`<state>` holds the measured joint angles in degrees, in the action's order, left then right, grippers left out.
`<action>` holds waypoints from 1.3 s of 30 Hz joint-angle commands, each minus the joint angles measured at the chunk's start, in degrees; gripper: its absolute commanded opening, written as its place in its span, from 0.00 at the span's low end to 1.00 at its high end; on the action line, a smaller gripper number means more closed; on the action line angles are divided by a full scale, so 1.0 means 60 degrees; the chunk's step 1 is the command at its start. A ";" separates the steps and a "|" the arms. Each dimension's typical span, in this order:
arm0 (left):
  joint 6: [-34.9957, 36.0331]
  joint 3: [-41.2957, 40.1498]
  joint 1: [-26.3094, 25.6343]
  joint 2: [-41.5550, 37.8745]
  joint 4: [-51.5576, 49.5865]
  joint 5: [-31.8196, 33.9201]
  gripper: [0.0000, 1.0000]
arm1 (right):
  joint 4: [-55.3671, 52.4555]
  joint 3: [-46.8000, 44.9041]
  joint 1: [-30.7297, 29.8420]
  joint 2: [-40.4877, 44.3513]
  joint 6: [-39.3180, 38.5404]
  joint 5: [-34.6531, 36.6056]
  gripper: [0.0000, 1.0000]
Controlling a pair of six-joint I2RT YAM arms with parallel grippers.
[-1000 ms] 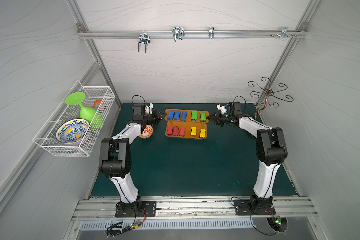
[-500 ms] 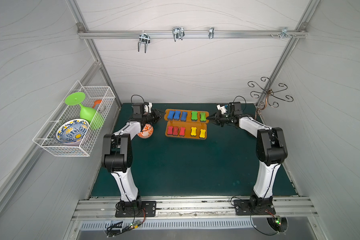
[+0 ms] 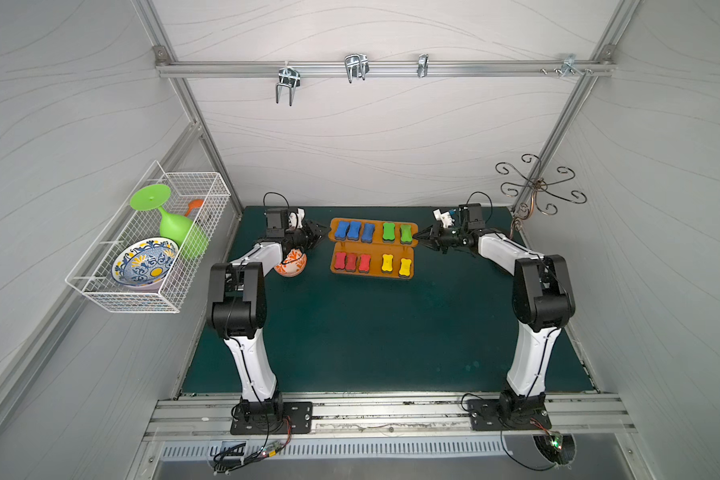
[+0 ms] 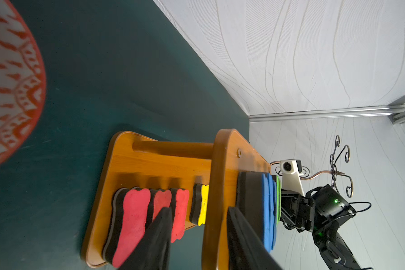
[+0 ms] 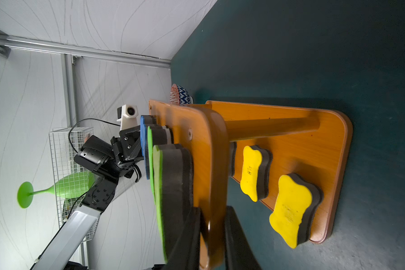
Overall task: Remove the whiteboard erasers from the shelf
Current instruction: Move the shelf to the center of the board.
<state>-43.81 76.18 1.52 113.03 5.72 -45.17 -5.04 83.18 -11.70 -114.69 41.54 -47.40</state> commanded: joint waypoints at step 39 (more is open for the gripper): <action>-0.0501 -0.3739 -0.0359 -0.3373 0.1100 0.0200 0.00 | -0.0713 -0.1922 -0.0328 0.1901 -0.0796 0.0808 0.03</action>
<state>-49.08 54.35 0.30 95.04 12.03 -43.90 -6.37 73.49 -12.64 -105.91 39.13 -45.32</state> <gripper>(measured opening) 0.141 0.169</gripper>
